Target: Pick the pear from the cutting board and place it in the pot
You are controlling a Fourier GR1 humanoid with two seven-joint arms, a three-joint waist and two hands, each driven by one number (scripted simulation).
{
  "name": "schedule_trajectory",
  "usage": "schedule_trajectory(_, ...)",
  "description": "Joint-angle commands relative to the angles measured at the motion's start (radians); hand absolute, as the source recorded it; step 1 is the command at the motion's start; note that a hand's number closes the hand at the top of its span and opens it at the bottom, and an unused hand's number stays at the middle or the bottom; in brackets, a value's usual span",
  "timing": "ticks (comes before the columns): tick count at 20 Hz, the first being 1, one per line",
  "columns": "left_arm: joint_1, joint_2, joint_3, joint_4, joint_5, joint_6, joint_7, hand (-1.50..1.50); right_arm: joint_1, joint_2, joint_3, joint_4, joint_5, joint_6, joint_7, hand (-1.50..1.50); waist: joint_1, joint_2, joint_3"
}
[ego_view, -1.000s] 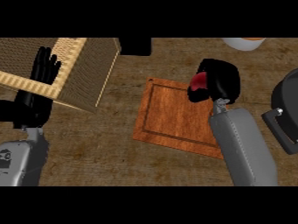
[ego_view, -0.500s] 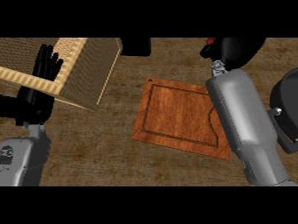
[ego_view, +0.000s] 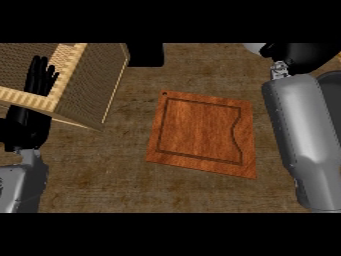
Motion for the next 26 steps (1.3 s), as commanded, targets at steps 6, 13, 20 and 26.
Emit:
schedule_trajectory(6,0.013,-0.012,-0.008,-0.063,0.0,0.018,0.041,0.0,0.253,-0.11,-0.12,-0.221,-0.113,0.002,-0.063,1.5,-0.011,-0.001,0.001)
schedule_trajectory(13,-0.004,0.015,0.005,-0.075,0.001,0.005,0.068,0.0,0.446,-0.204,-0.201,-0.415,-0.303,0.027,-0.23,1.5,-0.009,0.0,0.001)
schedule_trajectory(20,0.014,-0.013,0.016,0.052,-0.003,-0.02,-0.084,0.0,0.537,-0.283,-0.287,-0.251,-0.398,-0.128,-0.346,1.5,-0.006,0.003,0.001)
schedule_trajectory(26,-0.067,0.036,0.044,0.032,0.013,-0.013,0.037,0.0,0.539,-0.325,-0.337,-0.087,-0.503,-0.119,-0.417,1.5,-0.005,0.003,0.001)
